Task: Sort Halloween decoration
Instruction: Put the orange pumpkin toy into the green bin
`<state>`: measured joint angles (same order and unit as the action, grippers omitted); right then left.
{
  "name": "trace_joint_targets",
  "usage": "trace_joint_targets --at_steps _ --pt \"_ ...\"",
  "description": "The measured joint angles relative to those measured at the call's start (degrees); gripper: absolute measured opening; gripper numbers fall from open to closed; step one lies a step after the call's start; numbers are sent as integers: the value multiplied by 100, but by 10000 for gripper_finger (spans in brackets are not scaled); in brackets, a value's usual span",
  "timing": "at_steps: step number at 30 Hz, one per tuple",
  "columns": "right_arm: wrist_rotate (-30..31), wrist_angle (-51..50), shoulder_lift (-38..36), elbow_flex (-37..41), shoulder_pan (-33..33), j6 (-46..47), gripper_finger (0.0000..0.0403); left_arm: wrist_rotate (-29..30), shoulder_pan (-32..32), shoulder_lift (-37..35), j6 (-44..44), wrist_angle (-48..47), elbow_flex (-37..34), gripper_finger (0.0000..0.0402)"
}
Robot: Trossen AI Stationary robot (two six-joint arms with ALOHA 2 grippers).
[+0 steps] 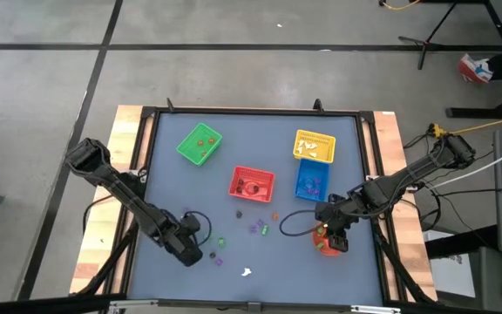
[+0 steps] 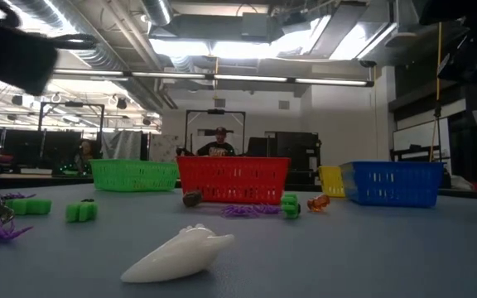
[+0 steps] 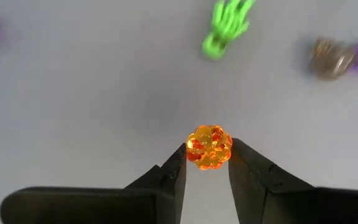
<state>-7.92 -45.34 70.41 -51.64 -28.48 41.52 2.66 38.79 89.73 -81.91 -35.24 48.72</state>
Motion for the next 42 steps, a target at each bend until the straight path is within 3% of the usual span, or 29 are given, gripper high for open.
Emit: trace_joint_targets --at_steps 4,13,27,35,42 --pt "0 129 0 0 0 -2 167 45 -360 -2 525 372 5 79" --pt "0 219 0 0 0 -4 167 788 -1513 -7 1764 983 10 79" --pt "0 204 2 0 -1 -7 167 826 -3697 -48 4334 874 10 78" --pt "27 192 2 0 -1 -7 167 841 -4763 -599 5359 874 14 78" --pt "581 189 2 0 1 -10 167 874 -5636 -1127 5862 873 19 78"
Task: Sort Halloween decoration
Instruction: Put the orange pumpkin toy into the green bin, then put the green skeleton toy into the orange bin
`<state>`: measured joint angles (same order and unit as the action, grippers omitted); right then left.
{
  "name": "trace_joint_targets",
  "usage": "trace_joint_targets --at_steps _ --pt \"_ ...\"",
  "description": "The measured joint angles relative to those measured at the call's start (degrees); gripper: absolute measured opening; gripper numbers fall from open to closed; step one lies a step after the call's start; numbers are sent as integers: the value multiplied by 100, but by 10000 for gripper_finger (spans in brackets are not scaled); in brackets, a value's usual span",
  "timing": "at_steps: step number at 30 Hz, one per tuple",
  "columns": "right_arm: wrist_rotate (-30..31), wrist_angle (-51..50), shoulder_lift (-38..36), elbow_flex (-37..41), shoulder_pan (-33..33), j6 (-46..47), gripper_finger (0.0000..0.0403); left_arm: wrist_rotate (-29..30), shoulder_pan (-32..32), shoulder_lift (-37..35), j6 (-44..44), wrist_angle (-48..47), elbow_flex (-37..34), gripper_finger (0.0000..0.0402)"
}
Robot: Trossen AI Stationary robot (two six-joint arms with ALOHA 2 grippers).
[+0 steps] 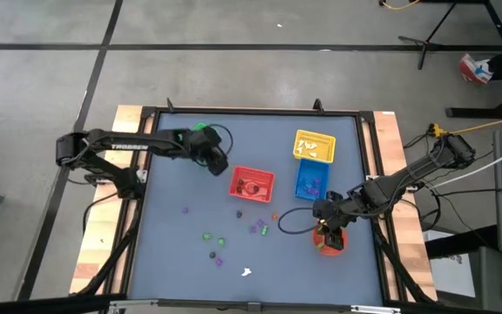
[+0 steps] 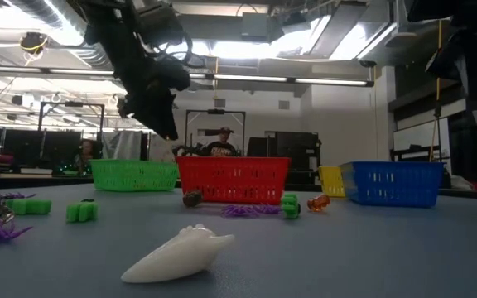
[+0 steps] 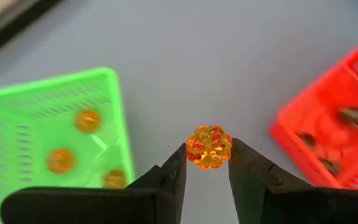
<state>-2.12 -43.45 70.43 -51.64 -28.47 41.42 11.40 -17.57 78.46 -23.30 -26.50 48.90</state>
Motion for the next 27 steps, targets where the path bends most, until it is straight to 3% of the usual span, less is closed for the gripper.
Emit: trace_joint_targets --at_steps 8,19,27 --pt "70 50 0 0 0 -1 167 282 -654 -53 315 -339 2 78" --pt "1057 144 0 0 0 1 167 743 -922 -46 783 -439 2 81" --pt "1107 935 0 0 0 -1060 167 754 -920 -46 1000 -439 0 134"
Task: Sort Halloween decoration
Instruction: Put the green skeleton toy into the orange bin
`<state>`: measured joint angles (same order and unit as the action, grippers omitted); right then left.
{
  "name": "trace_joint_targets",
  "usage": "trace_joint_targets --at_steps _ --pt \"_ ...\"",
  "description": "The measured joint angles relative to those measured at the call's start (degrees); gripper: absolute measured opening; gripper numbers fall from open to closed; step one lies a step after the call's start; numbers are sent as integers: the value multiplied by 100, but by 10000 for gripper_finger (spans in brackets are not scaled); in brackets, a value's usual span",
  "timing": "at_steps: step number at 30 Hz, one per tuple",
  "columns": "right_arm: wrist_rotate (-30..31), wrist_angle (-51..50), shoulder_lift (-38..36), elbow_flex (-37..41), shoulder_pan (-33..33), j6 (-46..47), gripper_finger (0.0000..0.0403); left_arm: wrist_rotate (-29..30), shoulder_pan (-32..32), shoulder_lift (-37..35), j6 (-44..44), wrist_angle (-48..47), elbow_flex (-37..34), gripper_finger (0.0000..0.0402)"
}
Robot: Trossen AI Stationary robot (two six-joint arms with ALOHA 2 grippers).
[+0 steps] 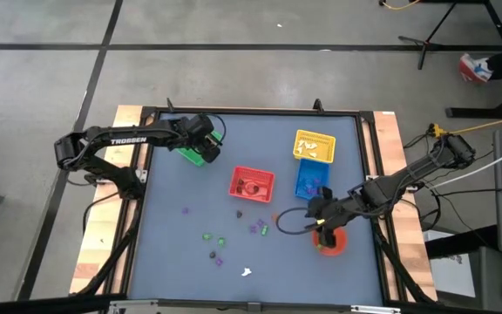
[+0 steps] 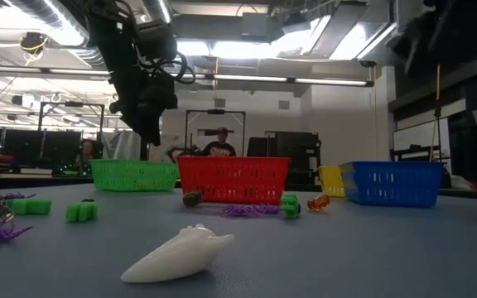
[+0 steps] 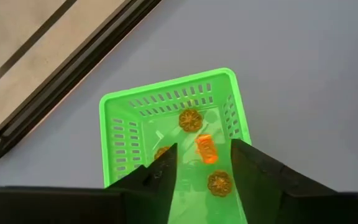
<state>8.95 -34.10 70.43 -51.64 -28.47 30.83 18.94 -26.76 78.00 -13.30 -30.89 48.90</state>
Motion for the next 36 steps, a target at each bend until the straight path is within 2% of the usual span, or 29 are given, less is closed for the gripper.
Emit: trace_joint_targets --at_steps 7,13,24,30,36 --pt "124 834 0 0 -1 -1261 167 -2 0 0 0 4 0 179" --pt "214 1413 92 0 0 -2428 167 -4 4 2 0 11 0 191" --pt "142 2884 1453 0 0 -4563 167 -6 4 4 -2 76 -2 192" --pt "2 3560 2220 0 224 -4920 167 -9 4 4 -4 111 -5 192" --pt "-772 3896 2688 0 693 -4918 167 -11 4 4 -7 105 -7 192"
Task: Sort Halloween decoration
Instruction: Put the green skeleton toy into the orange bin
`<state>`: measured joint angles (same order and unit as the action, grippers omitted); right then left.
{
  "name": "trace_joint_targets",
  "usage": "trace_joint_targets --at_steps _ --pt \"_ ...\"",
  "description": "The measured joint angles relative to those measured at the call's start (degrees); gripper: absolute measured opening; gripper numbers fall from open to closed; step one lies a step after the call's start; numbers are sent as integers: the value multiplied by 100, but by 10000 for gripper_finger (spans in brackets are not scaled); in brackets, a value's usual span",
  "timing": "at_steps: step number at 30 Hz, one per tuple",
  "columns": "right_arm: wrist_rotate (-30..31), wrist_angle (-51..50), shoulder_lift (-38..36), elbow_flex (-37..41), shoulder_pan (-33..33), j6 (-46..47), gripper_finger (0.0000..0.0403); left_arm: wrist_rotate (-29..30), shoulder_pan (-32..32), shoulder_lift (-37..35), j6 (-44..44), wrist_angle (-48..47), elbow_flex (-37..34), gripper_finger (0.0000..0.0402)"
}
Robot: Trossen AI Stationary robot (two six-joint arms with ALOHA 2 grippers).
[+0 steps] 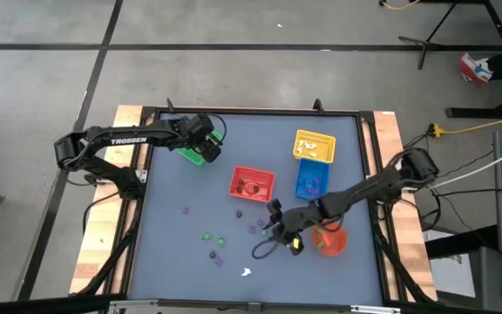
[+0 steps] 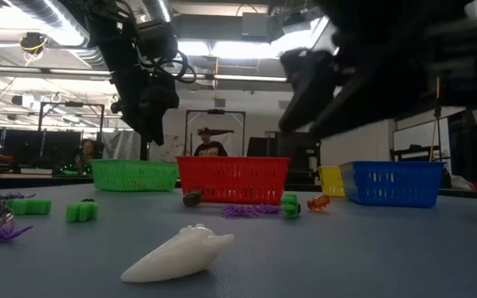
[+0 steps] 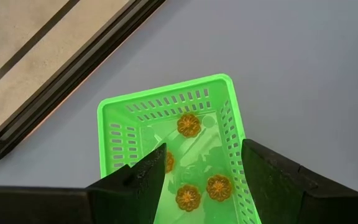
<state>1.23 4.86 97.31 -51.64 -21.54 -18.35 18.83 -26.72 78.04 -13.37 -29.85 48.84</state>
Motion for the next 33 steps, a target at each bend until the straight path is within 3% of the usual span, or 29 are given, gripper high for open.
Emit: trace_joint_targets --at_steps 8,21,33 --pt "-374 -20 449 0 369 -1 167 0 0 0 -2 -2 0 192" --pt "-380 215 1004 -20 363 -7 165 0 2 0 -3 -3 0 192" --pt "-319 241 1017 -17 365 -6 87 0 2 0 -4 -7 0 192"
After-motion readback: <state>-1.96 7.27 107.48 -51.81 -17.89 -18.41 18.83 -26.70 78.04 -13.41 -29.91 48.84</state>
